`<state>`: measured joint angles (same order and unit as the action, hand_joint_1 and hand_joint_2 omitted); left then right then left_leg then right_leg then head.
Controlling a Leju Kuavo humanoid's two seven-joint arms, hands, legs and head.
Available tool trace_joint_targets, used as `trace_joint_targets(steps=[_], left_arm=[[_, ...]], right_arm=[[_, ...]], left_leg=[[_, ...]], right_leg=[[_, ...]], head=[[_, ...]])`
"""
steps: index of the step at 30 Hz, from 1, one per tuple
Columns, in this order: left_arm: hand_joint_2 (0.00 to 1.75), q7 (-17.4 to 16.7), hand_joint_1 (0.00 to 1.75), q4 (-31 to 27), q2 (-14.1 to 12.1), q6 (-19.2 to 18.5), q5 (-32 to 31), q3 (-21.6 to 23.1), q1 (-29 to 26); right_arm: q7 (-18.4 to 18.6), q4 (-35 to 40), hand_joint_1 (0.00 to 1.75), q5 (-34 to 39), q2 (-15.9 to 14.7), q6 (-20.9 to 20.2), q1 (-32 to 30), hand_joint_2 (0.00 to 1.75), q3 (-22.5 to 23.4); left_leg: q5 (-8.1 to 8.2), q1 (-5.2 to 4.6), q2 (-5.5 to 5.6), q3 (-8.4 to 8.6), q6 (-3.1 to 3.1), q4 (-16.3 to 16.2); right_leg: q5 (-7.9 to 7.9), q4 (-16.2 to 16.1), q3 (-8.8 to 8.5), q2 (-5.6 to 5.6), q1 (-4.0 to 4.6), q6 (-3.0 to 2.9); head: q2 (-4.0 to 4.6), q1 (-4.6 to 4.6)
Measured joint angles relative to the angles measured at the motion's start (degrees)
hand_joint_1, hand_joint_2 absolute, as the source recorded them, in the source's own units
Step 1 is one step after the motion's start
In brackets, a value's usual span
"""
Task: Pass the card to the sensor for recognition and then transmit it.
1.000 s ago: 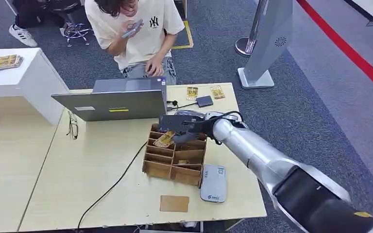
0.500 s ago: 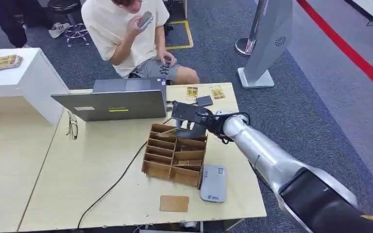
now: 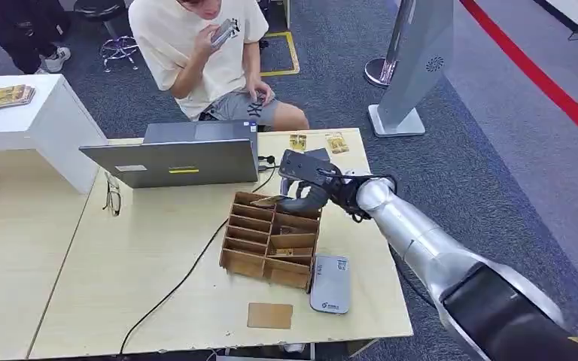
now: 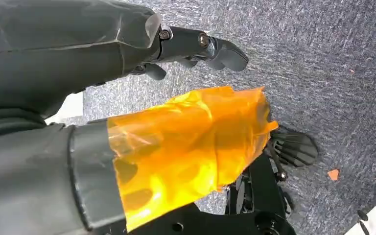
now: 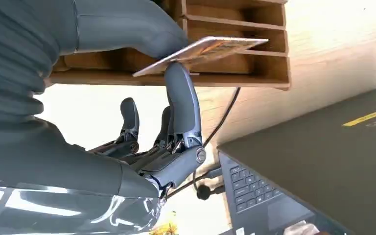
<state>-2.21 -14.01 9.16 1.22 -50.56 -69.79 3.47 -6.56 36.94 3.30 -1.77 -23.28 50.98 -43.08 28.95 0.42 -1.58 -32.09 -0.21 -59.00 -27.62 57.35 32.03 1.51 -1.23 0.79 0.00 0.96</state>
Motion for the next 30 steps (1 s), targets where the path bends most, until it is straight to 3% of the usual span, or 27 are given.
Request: trace_joint_targets(steps=[30], left_arm=[[0.00, 0.6, 0.00, 0.0, 0.1, -0.1, 0.0, 0.0, 0.0]], right_arm=[[-2.8, 7.1, 1.75, 7.7, -5.3, -1.0, -2.5, 1.75, 3.4]], left_leg=[[0.00, -0.02, 0.00, -0.01, 0.00, 0.0]], right_leg=[[0.00, 0.0, 0.01, 0.00, 0.00, 0.00]], head=[[0.00, 0.00]])
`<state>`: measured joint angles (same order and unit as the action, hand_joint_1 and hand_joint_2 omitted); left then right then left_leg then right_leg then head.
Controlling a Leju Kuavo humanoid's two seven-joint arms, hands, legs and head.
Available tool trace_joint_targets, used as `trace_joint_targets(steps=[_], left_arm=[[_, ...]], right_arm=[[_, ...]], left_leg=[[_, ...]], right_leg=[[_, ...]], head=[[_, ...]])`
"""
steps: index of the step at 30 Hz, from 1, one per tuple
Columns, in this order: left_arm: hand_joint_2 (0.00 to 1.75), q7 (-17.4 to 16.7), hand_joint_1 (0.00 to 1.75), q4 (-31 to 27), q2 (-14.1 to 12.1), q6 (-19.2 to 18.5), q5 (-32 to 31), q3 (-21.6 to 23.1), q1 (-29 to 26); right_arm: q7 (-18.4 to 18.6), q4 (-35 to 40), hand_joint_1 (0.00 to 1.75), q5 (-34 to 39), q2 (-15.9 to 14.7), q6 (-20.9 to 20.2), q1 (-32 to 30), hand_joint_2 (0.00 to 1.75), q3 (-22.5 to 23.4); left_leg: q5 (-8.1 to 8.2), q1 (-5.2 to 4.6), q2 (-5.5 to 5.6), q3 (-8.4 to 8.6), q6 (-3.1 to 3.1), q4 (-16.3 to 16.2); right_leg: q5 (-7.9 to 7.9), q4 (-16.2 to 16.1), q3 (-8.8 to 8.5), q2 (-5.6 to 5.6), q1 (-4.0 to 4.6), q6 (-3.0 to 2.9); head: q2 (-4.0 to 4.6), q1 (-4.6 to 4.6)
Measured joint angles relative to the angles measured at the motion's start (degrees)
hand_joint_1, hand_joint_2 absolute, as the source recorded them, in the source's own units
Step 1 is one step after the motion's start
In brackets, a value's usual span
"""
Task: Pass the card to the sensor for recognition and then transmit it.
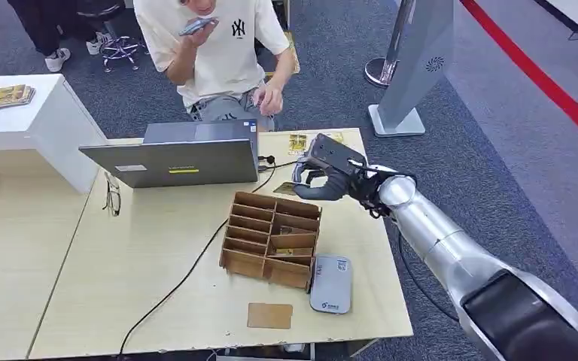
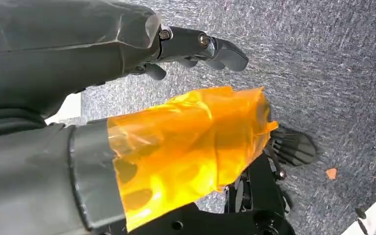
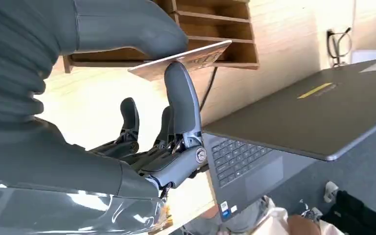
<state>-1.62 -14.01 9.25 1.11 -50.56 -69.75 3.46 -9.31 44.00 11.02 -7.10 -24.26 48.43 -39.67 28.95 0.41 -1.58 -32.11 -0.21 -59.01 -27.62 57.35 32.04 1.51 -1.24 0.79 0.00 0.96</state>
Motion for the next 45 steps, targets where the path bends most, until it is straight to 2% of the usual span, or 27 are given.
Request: trace_joint_targets(steps=[27, 34, 45], left_arm=[[0.00, 0.5, 0.00, 0.0, 0.2, 0.0, 0.2, 0.0, 0.0], [0.00, 0.5, 0.00, 0.0, 0.2, 0.0, 0.2, 0.0, 0.0], [0.00, 0.5, 0.00, 0.0, 0.2, 0.0, -0.2, 0.5, 0.4]], right_arm=[[-0.3, 3.4, 1.75, 1.2, -2.0, 0.2, -0.9, 1.75, 1.8], [1.1, 3.7, 1.75, 1.8, -2.0, 0.9, 0.7, 1.75, 2.4], [3.1, -1.4, 1.75, -2.1, 1.0, 4.3, 6.2, 1.75, 2.0]], left_leg=[[0.00, 0.00, 0.00, -0.01, 0.00, 0.0], [0.00, 0.00, 0.00, -0.04, 0.00, 0.0], [-0.01, 0.00, 0.01, -0.06, -0.01, 0.0]], right_leg=[[0.00, 0.0, 0.00, 0.00, 0.00, 0.00], [0.02, 0.0, -0.01, 0.00, 0.00, -0.01], [0.03, 0.0, 0.00, 0.01, 0.00, -0.01]], head=[[0.00, 0.00], [0.00, 0.00], [0.00, -0.02]])
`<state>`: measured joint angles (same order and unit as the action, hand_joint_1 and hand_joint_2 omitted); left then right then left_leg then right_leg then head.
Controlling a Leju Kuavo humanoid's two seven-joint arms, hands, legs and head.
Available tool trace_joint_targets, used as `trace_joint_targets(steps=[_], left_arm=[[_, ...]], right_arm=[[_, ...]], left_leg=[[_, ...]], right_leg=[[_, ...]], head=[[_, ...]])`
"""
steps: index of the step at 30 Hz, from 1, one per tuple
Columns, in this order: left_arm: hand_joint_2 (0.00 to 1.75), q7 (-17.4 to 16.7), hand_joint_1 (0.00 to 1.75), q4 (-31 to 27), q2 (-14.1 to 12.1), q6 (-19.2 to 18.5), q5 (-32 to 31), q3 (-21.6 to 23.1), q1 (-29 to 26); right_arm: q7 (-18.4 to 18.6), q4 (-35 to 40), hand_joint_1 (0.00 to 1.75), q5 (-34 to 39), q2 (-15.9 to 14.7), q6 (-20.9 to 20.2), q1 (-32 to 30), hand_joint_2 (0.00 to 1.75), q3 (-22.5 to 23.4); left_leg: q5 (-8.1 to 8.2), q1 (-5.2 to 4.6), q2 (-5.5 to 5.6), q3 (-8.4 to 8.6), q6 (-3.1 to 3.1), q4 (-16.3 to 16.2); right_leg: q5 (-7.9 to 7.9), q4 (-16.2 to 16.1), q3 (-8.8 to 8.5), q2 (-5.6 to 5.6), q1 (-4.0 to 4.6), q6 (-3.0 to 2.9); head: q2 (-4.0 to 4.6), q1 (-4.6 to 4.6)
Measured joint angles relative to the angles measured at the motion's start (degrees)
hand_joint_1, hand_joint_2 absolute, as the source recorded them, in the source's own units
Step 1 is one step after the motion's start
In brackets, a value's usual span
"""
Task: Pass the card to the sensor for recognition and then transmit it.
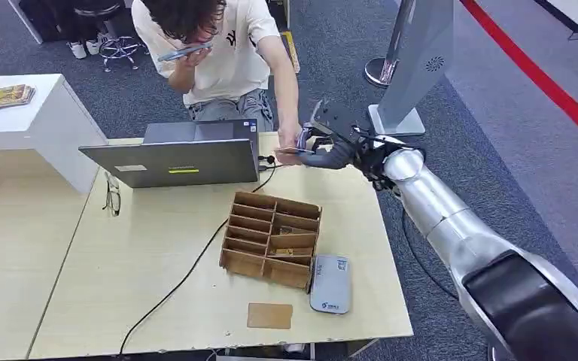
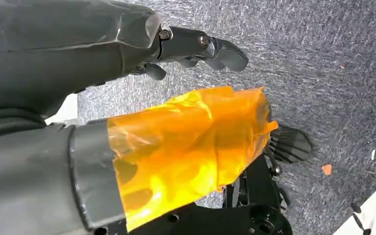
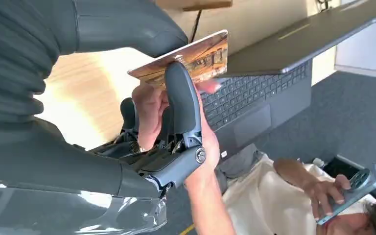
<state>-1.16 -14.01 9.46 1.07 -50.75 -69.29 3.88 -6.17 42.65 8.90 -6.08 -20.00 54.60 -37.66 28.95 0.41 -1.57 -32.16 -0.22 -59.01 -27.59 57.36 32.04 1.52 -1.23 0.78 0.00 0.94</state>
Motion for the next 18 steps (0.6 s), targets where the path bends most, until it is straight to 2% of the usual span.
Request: trace_joint_targets(steps=[4, 5, 6, 14, 18], left_arm=[[0.00, -0.2, 0.00, 0.0, 0.0, 0.0, 0.0, 0.0, 0.0], [0.00, -0.3, 0.00, 0.0, 0.0, 0.0, 0.0, 0.0, 0.0], [0.00, -0.4, 0.00, 0.0, 0.0, -0.1, 0.1, 0.0, 0.1], [0.00, -0.9, 0.00, 0.0, 0.0, -0.2, 0.4, 0.0, 0.1], [0.00, -0.9, 0.00, 0.0, 0.0, -0.2, 0.5, 0.0, 0.1]], right_arm=[[0.7, -2.0, 1.75, -3.4, 1.4, 1.8, 0.9, 1.75, -0.8], [1.0, -2.5, 0.94, -4.6, 1.8, 2.5, 1.2, 1.75, -1.2], [1.2, -3.0, 0.02, -5.6, 2.1, 3.0, 1.3, 1.75, -1.6], [1.6, -4.9, 0.00, -9.2, 4.3, 5.0, 1.3, 1.75, -4.0], [-0.2, -4.5, 0.00, -8.0, 4.5, 5.2, 0.5, 1.75, -3.9]], left_leg=[[0.00, 0.00, 0.03, -0.02, 0.00, 0.0], [0.00, 0.00, 0.02, -0.02, 0.00, 0.0], [0.00, 0.00, 0.02, -0.02, 0.00, 0.0], [0.00, 0.00, 0.03, -0.03, 0.00, 0.0], [0.00, 0.00, 0.03, -0.02, 0.00, 0.0]], right_leg=[[0.00, 0.0, 0.00, 0.02, 0.00, 0.00], [0.00, 0.0, 0.01, 0.01, 0.00, 0.00], [0.00, 0.0, 0.01, 0.01, 0.00, 0.00], [0.00, 0.0, 0.03, 0.02, 0.00, 0.00], [0.00, 0.0, 0.03, 0.02, 0.00, 0.00]], head=[[0.00, 0.02], [0.00, 0.02], [0.00, 0.02], [0.00, 0.02], [0.00, 0.04]])
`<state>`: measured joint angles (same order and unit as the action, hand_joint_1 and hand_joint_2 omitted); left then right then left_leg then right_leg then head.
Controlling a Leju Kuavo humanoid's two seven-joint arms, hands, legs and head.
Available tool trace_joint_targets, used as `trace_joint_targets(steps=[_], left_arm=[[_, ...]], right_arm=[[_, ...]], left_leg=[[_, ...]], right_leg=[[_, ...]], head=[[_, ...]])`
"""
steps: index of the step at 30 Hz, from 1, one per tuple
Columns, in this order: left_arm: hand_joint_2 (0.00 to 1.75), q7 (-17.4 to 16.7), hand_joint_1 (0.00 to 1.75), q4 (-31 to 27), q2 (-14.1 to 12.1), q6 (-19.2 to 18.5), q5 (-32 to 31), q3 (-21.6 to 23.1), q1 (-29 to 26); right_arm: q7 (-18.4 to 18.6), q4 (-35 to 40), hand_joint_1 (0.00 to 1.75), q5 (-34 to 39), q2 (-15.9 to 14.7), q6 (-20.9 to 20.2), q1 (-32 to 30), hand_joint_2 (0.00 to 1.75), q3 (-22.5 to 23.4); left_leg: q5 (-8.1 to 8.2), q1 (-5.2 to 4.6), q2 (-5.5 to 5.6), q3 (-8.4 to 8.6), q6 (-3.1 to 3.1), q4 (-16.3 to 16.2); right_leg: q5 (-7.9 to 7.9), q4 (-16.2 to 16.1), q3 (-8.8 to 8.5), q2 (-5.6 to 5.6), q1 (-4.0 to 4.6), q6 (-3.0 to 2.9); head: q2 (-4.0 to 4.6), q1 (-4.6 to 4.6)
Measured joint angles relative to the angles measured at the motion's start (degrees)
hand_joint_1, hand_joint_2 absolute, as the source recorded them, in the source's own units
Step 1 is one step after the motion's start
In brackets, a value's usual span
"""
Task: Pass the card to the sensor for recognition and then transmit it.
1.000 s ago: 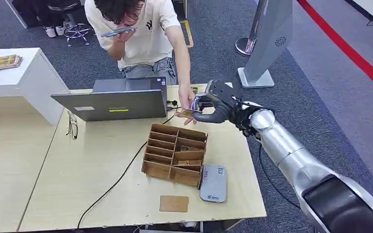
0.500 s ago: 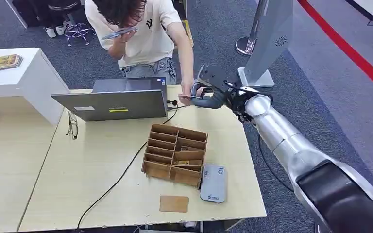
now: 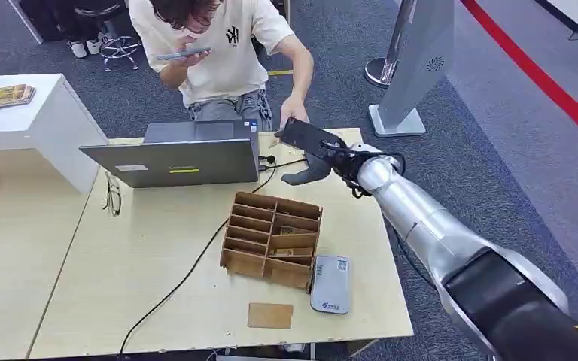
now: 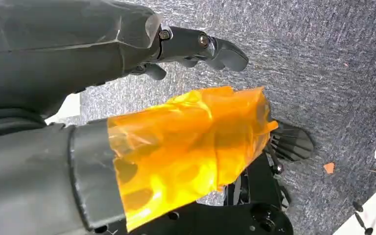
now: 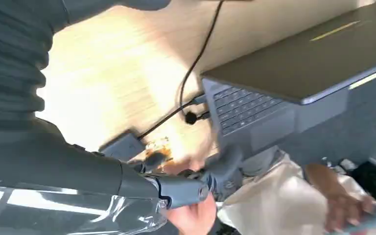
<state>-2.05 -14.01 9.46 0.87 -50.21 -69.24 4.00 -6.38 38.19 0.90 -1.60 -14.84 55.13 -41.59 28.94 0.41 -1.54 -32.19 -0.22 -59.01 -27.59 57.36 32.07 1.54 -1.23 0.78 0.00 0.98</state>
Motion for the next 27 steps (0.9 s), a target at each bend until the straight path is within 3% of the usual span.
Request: trace_joint_targets(steps=[1, 2, 14, 20, 27], left_arm=[[0.00, 0.0, 0.00, 0.0, 0.0, 0.0, 0.0, 0.0, 0.0], [0.00, 0.0, 0.00, 0.0, 0.0, 0.0, 0.1, 0.0, 0.0], [0.00, 0.9, 0.00, 0.0, 0.9, 0.3, 0.4, 0.0, -0.1], [0.00, 1.0, 0.00, 0.0, 1.3, 0.7, 0.7, 0.0, -0.2], [0.00, 1.4, 0.00, 0.0, 1.7, 1.4, 1.8, 0.0, -0.2]], right_arm=[[-0.4, 0.5, 0.00, 0.4, 0.0, 0.0, -0.6, 1.75, 0.2], [-0.9, 1.1, 0.00, 1.1, 0.0, 0.0, -1.2, 0.00, 0.5], [-8.0, 22.3, 0.00, 14.0, -1.8, -3.8, -19.2, 0.00, 12.6], [-9.0, 31.6, 0.00, 16.6, -2.3, -5.6, -26.4, 0.00, 17.4], [-11.2, 41.7, 0.00, 21.8, -3.5, -10.7, -37.0, 0.00, 21.7]], left_leg=[[0.00, 0.00, 0.00, 0.00, 0.00, 0.0], [0.00, 0.00, -0.01, 0.01, 0.00, 0.0], [0.01, 0.00, 0.07, 0.27, 0.01, 0.0], [0.01, 0.00, 0.03, 0.27, 0.01, 0.0], [0.02, 0.00, 0.08, 0.23, 0.01, 0.0]], right_leg=[[0.00, 0.0, 0.00, 0.00, 0.00, 0.00], [0.00, 0.0, 0.01, -0.01, 0.00, 0.00], [0.00, 0.0, 0.13, 0.07, 0.02, 0.00], [0.00, 0.0, 0.15, 0.03, 0.02, 0.00], [0.00, 0.0, 0.15, 0.09, 0.02, 0.00]], head=[[0.00, -0.04], [0.00, 0.00], [0.00, 0.02], [0.00, -0.02], [0.00, 0.02]])
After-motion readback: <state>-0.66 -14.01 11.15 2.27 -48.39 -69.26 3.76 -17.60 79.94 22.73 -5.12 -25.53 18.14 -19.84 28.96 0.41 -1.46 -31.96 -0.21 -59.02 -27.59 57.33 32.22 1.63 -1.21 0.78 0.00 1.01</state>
